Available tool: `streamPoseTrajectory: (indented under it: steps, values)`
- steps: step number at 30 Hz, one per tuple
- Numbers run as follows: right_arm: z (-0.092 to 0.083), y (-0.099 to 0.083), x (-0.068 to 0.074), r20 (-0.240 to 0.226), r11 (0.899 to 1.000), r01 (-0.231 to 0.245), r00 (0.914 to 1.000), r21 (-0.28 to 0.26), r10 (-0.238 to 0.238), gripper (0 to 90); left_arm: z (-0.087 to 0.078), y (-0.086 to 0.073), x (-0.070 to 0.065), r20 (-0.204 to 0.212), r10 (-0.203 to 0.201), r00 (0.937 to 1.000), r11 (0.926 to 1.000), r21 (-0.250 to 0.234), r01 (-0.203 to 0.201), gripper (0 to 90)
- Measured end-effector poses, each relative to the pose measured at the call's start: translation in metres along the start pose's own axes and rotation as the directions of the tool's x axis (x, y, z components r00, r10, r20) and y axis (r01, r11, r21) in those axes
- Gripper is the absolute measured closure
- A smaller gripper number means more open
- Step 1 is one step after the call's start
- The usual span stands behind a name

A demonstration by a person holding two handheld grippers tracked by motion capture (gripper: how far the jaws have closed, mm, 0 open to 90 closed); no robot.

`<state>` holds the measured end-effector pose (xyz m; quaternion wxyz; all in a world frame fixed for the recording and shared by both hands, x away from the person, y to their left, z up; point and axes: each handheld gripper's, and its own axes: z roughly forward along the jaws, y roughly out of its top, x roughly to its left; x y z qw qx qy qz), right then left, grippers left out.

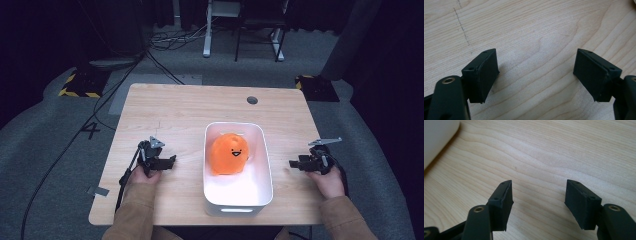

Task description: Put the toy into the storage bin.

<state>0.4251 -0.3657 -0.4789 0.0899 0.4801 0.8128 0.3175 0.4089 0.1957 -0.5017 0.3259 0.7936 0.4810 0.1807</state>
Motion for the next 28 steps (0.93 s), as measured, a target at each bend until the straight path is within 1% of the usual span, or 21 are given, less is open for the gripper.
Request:
streamPoseTrajectory:
  steps: [1, 3, 5, 7, 9, 12, 14, 15, 16, 17, 18, 19, 20, 21, 26, 28]
  values:
    - [0.001, -0.001, 0.001, 0.009, 1.000, 0.005, 1.0000, 0.003, -0.005, 38.9, 0.000, 0.000, 0.000, 0.000, 0.000, 1.0000, 1.0000, 0.000, 0.000, 20.4]
    - [0.002, -0.003, 0.002, 0.026, 1.000, 0.019, 0.9995, -0.013, -0.019, 39.0, 0.000, 0.000, 0.000, 0.000, 0.000, 1.0000, 1.0000, 0.000, 0.000, 20.4]
    - [0.002, -0.003, 0.005, 0.035, 1.000, 0.014, 0.9993, -0.015, -0.013, 38.6, 0.000, 0.000, 0.000, 0.000, 0.000, 1.0000, 1.0000, 0.000, 0.000, 20.4]
    - [0.003, -0.003, 0.007, 0.050, 1.000, 0.027, 0.9984, -0.016, -0.026, 37.5, 0.000, 0.000, 0.000, 0.000, 0.000, 1.0000, 1.0000, 0.000, 0.000, 20.4]
    - [0.005, -0.005, 0.009, 0.062, 0.998, 0.045, 0.9972, -0.031, -0.043, 36.2, 0.000, 0.000, 0.000, 0.000, 0.000, 1.0000, 1.0000, 0.000, 0.000, 20.4]
    - [0.007, -0.010, 0.014, 0.096, 0.995, 0.079, 0.9928, -0.064, -0.073, 34.6, 0.000, 0.000, 0.000, 0.003, -0.002, 1.0000, 1.0000, 0.000, 0.002, 20.4]
    - [0.008, -0.013, 0.015, 0.115, 0.992, 0.106, 0.9887, -0.073, -0.097, 31.8, 0.000, 0.000, 0.000, 0.003, -0.002, 1.0000, 1.0000, 0.001, 0.002, 20.4]
    - [0.010, -0.015, 0.018, 0.129, 0.989, 0.121, 0.9856, -0.086, -0.110, 29.2, 0.000, 0.000, 0.000, 0.002, 0.000, 1.0000, 1.0000, 0.002, 0.000, 20.4]
    - [0.011, -0.016, 0.019, 0.130, 0.988, 0.116, 0.9862, -0.104, -0.102, 27.5, 0.000, 0.000, 0.000, 0.003, -0.001, 1.0000, 1.0000, 0.002, 0.001, 20.4]
    - [0.012, -0.018, 0.018, 0.132, 0.985, 0.123, 0.9855, -0.119, -0.107, 26.0, 0.000, 0.000, 0.000, 0.003, -0.002, 1.0000, 1.0000, 0.002, 0.002, 20.4]
    - [0.013, -0.019, 0.019, 0.133, 0.984, 0.116, 0.9863, -0.136, -0.098, 24.4, 0.000, 0.000, 0.000, 0.002, 0.000, 1.0000, 1.0000, 0.004, 0.000, 20.4]
    - [0.015, -0.020, 0.019, 0.141, 0.981, 0.124, 0.9846, -0.147, -0.104, 21.7, 0.000, 0.000, 0.000, 0.002, 0.000, 1.0000, 1.0000, 0.004, 0.000, 20.4]
    - [0.016, -0.021, 0.019, 0.145, 0.981, 0.112, 0.9855, -0.161, -0.089, 16.7, 0.000, 0.000, 0.000, 0.002, 0.000, 1.0000, 1.0000, 0.004, 0.000, 20.4]
    - [0.018, -0.022, 0.019, 0.150, 0.978, 0.116, 0.9846, -0.172, -0.090, 15.0, 0.000, 0.000, 0.000, 0.001, 0.000, 1.0000, 1.0000, 0.002, 0.000, 20.4]
    - [0.018, -0.023, 0.020, 0.152, 0.979, 0.112, 0.9847, -0.170, -0.086, 14.7, 0.000, 0.000, -0.001, -0.003, 0.002, 1.0000, 1.0000, 0.001, -0.002, 20.4]
    - [0.017, -0.024, 0.020, 0.153, 0.979, 0.117, 0.9840, -0.166, -0.092, 14.7, 0.000, -0.001, -0.001, 0.003, -0.001, 1.0000, 1.0000, 0.001, 0.001, 20.4]
